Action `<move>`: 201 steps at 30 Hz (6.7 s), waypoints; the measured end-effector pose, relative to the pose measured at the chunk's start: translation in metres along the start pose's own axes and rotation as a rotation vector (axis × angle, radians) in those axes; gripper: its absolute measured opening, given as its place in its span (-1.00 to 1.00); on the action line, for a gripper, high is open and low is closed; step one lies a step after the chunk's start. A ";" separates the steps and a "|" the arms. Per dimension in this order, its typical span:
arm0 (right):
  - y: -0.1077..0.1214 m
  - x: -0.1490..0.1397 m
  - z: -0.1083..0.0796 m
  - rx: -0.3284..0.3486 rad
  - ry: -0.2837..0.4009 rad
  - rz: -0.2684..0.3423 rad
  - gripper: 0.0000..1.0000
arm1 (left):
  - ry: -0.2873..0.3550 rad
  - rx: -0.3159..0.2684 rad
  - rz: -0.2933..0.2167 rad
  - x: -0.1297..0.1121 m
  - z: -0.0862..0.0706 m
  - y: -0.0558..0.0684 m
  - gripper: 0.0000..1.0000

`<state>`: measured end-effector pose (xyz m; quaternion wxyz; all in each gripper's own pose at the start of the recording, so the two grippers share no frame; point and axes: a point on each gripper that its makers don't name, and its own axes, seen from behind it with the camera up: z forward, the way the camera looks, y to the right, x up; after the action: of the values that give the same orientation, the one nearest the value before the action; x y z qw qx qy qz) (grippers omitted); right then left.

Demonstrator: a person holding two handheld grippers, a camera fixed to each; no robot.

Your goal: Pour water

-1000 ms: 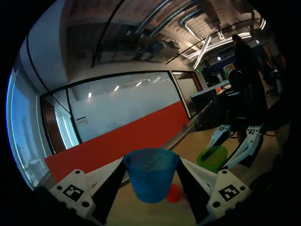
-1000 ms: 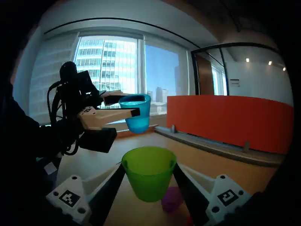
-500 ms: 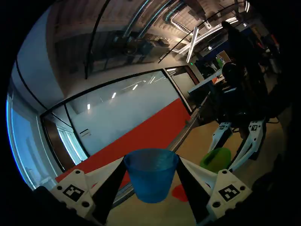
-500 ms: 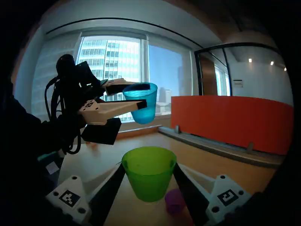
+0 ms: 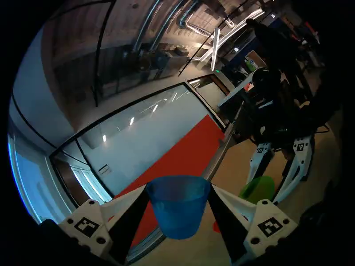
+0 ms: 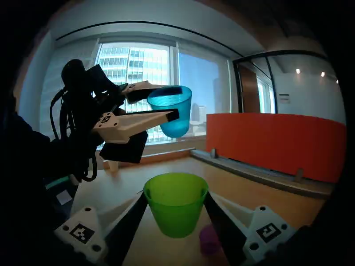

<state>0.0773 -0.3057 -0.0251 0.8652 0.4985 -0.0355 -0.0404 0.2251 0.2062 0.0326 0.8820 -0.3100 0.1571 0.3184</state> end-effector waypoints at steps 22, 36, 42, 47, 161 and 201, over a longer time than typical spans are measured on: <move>-0.012 0.001 0.014 0.040 -0.004 -0.012 0.81 | 0.009 0.011 0.116 0.013 -0.009 -0.006 0.76; -0.010 0.006 0.019 0.044 -0.003 -0.020 0.81 | 0.005 0.018 0.212 0.016 -0.006 -0.010 0.77; -0.011 0.008 0.021 0.046 -0.004 -0.024 0.81 | 0.006 0.015 0.247 0.017 -0.004 -0.009 0.77; -0.011 0.009 0.022 0.048 -0.004 -0.024 0.81 | 0.006 0.019 0.276 0.018 -0.002 -0.010 0.77; 0.008 0.020 0.021 0.028 0.016 -0.042 0.81 | 0.058 0.033 0.663 0.053 0.008 -0.004 0.77; 0.006 0.022 0.023 0.028 0.022 -0.047 0.80 | 0.051 0.043 0.831 0.059 0.014 -0.008 0.77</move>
<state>0.0969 -0.3243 -0.0080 0.8573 0.5117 -0.0148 -0.0548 0.2757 0.2378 0.0182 0.6805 -0.2095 0.2974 0.6361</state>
